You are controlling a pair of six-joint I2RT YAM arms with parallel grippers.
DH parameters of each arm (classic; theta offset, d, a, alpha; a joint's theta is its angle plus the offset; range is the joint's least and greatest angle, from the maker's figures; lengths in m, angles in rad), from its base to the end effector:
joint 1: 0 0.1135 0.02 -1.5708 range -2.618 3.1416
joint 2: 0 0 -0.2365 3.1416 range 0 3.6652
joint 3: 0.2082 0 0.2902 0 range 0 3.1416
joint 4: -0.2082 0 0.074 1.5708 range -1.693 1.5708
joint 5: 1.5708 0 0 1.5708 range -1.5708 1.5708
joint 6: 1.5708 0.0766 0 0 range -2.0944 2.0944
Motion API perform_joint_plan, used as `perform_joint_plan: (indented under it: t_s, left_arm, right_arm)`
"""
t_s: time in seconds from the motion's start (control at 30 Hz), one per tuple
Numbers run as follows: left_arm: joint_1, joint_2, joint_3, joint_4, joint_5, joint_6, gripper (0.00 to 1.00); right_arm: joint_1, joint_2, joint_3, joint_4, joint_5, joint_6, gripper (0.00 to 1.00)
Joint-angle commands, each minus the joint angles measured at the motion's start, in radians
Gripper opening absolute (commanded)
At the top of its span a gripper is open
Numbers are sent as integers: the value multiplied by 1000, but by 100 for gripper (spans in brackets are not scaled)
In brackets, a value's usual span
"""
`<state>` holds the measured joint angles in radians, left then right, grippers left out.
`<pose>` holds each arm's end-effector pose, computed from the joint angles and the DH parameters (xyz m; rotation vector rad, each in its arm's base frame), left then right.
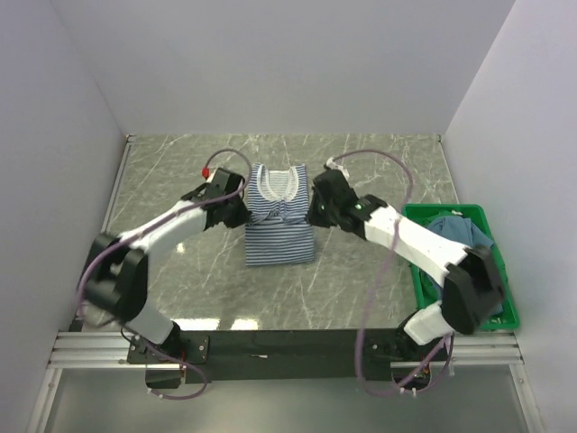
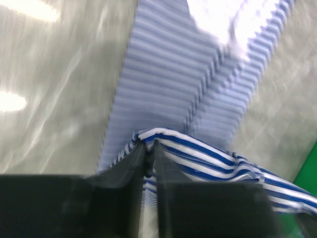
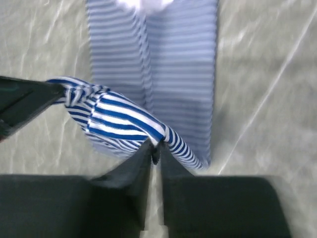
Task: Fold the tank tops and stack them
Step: Fold the tank top
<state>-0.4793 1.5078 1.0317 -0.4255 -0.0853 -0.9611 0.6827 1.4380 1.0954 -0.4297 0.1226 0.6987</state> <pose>0.3386 -0.1686 0.1548 -0.6423 2.4567 -0.5008 0.3036 0.2348 0.2043 0.0813 2.3988 0.5314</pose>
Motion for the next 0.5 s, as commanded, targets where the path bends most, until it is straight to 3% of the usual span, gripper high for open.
perform_joint_plan:
  t_s: [0.0, 0.07, 0.1, 0.17, 0.2, 0.27, 0.47]
  left_arm:
    - [57, 173, 82, 183, 21, 108, 23]
    - [77, 274, 149, 243, 41, 128, 37]
    - [94, 299, 174, 238, 38, 142, 53]
    - [111, 315, 225, 250, 54, 143, 60]
    - [116, 307, 225, 251, 47, 134, 70]
    - [117, 252, 214, 228, 35, 108, 72]
    - [94, 94, 107, 160, -4, 32, 56]
  right_arm:
    - [-70, 164, 130, 106, -61, -90, 24]
    - [-98, 225, 167, 127, -75, -108, 37]
    - [-107, 267, 199, 140, -87, -113, 46]
    - [-126, 280, 221, 141, -89, -119, 52]
    - [-132, 272, 215, 152, -87, -119, 59]
    - [-138, 260, 208, 149, -84, -126, 60]
    - [-108, 196, 143, 140, -40, -142, 54]
